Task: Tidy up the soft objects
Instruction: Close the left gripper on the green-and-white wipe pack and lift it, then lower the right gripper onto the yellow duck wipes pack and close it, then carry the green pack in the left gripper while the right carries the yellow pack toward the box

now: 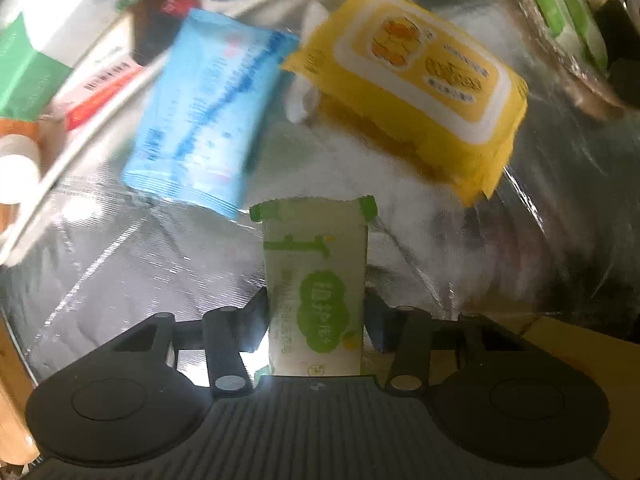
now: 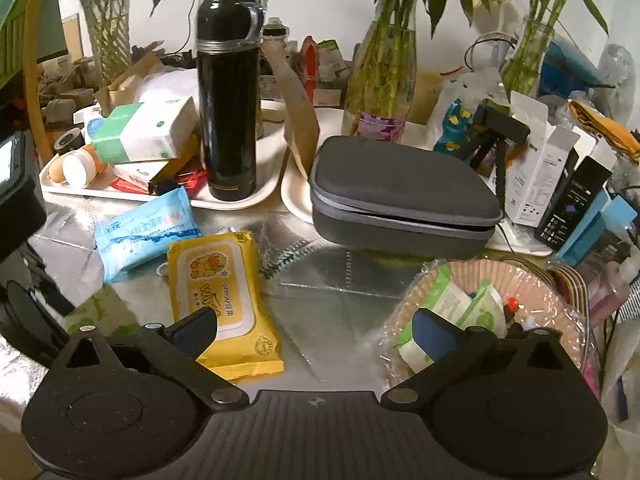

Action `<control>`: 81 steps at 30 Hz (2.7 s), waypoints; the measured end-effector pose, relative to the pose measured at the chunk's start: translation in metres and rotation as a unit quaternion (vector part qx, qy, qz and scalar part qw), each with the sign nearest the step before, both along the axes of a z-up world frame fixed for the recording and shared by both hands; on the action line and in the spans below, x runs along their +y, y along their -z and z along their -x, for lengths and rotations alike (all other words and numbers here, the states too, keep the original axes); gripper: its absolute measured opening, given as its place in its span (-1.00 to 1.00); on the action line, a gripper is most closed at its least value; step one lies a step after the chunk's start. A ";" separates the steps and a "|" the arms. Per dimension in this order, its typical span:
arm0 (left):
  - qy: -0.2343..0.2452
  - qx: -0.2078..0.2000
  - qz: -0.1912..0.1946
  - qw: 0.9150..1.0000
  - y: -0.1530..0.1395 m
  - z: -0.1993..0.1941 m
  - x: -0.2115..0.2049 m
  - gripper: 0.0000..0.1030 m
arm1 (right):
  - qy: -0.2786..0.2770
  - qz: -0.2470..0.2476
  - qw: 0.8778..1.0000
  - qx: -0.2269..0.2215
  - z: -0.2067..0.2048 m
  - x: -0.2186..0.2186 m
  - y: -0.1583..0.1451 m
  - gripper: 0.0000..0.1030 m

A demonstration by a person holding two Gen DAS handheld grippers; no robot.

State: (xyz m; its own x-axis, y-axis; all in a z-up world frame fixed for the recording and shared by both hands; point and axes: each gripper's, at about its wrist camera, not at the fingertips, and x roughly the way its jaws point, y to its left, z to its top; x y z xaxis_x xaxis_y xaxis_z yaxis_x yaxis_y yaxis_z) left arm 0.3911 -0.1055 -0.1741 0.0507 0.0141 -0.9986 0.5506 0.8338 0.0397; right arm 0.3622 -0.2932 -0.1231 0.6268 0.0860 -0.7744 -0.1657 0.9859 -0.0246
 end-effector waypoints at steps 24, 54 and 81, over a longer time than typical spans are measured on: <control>-0.182 -0.205 0.109 0.956 -0.109 0.042 0.147 -0.09 | -0.069 -0.006 0.997 0.030 -0.023 0.044 0.028 1.00; -0.242 -0.234 0.169 0.926 -0.111 0.071 0.192 -0.09 | -0.109 -0.012 0.990 0.093 -0.075 0.077 0.091 0.44; -0.224 -0.251 0.165 0.927 -0.128 0.088 0.182 -0.09 | -0.102 -0.046 0.993 0.032 -0.027 0.040 0.008 0.32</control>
